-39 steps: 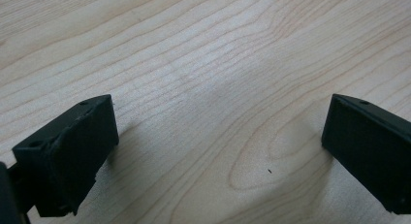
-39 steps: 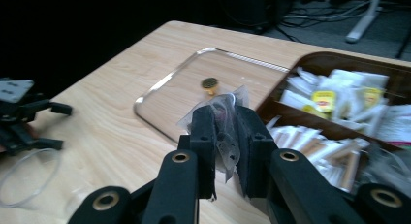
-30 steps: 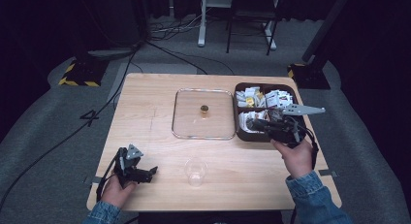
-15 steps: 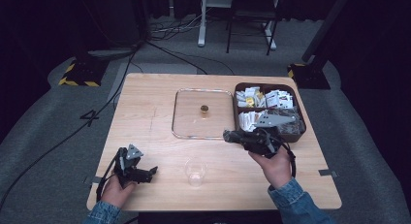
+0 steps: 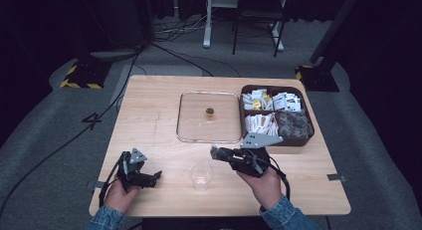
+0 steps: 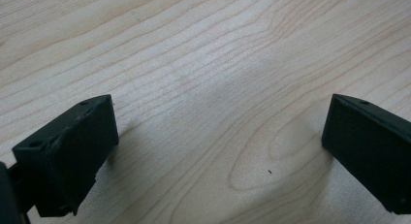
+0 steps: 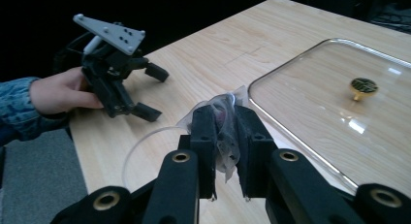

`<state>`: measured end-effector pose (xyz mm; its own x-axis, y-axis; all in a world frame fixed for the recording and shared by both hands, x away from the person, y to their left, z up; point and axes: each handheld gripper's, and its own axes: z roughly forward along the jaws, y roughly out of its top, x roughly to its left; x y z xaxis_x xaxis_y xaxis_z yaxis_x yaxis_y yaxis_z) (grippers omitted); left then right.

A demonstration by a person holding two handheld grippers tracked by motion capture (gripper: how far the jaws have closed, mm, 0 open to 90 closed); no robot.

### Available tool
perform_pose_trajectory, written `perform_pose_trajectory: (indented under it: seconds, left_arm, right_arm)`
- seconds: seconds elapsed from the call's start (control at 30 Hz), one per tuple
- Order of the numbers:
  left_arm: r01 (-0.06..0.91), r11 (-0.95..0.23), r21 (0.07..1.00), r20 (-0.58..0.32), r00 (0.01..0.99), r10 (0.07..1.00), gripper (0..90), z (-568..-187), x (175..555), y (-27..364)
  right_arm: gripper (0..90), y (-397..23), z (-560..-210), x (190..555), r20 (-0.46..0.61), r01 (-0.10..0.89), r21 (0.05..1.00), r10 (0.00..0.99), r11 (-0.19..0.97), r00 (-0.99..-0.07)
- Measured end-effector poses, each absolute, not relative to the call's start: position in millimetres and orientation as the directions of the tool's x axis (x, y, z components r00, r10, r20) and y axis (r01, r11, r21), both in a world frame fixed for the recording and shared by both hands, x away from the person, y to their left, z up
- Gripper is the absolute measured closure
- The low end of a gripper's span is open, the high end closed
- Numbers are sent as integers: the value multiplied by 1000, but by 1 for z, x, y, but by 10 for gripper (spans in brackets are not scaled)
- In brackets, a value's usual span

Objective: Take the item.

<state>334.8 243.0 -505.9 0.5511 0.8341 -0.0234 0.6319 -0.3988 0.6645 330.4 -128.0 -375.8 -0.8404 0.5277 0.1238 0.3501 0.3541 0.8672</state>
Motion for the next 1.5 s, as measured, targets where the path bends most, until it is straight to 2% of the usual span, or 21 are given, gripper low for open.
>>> perform_pose_trajectory:
  seconds: [0.47,0.97,1.13,1.33,1.5]
  left_arm:
    - [632,-399,665,-23,551,834,0,-506,335,243]
    - [632,-399,665,-23,551,834,0,-506,335,243]
    - [631,-400,665,-22,552,834,0,-506,335,243]
    - [632,-399,664,-23,551,834,0,-506,335,243]
    - [632,-399,664,-24,551,834,0,-506,335,243]
  right_arm:
    - [797,-107,-385,320,150,331,859,427,390,-892]
    - [797,-93,-403,323,202,379,812,395,444,-896]
    - [793,-89,-409,323,184,373,796,397,476,-899]
    - [628,-87,-412,322,176,370,792,399,486,-900]
    - [562,-89,-410,324,185,375,796,399,476,-898]
